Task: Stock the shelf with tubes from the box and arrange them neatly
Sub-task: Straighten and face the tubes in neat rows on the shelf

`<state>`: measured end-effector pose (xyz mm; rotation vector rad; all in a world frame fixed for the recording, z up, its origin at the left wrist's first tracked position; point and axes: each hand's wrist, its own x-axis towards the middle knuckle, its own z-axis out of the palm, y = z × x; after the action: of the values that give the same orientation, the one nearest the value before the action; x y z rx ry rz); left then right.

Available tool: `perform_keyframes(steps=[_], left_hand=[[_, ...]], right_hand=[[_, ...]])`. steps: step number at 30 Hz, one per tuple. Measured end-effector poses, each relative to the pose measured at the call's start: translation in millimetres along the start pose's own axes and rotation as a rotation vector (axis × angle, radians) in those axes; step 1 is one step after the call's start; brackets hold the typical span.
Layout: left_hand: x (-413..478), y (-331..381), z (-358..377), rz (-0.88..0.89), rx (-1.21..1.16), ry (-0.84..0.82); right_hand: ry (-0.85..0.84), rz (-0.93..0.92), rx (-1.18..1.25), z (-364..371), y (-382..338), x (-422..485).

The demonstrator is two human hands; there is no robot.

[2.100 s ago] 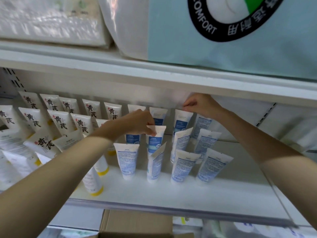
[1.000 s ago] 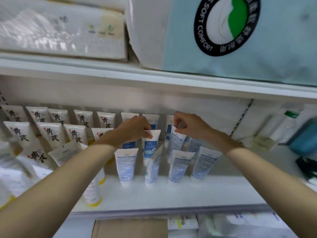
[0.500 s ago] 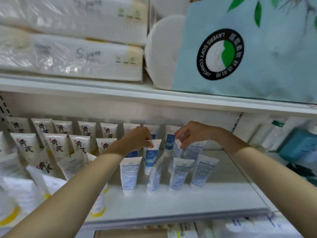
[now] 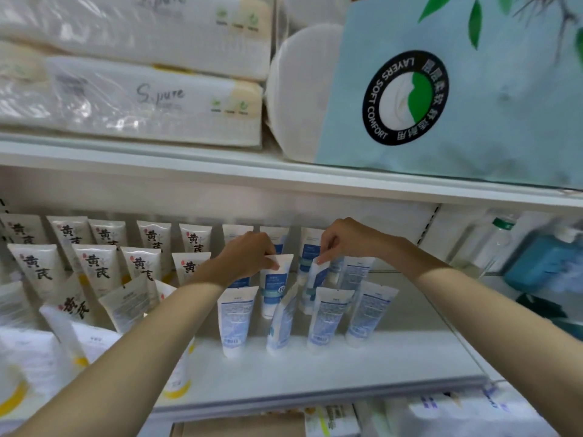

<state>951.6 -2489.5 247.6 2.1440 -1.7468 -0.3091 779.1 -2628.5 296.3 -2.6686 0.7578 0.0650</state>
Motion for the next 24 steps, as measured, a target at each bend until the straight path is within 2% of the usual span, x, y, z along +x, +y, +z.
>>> perform_keyframes(steps=[5, 24], left_hand=[[0.5, -2.3, -0.2, 0.01, -0.003, -0.01], [9.2, -2.9, -3.4, 0.016, 0.044, -0.128]], right_hand=[[0.027, -0.012, -0.08, 4.4, -3.0, 3.7], [0.072, -0.036, 0.044, 1.8, 5.7, -4.9]])
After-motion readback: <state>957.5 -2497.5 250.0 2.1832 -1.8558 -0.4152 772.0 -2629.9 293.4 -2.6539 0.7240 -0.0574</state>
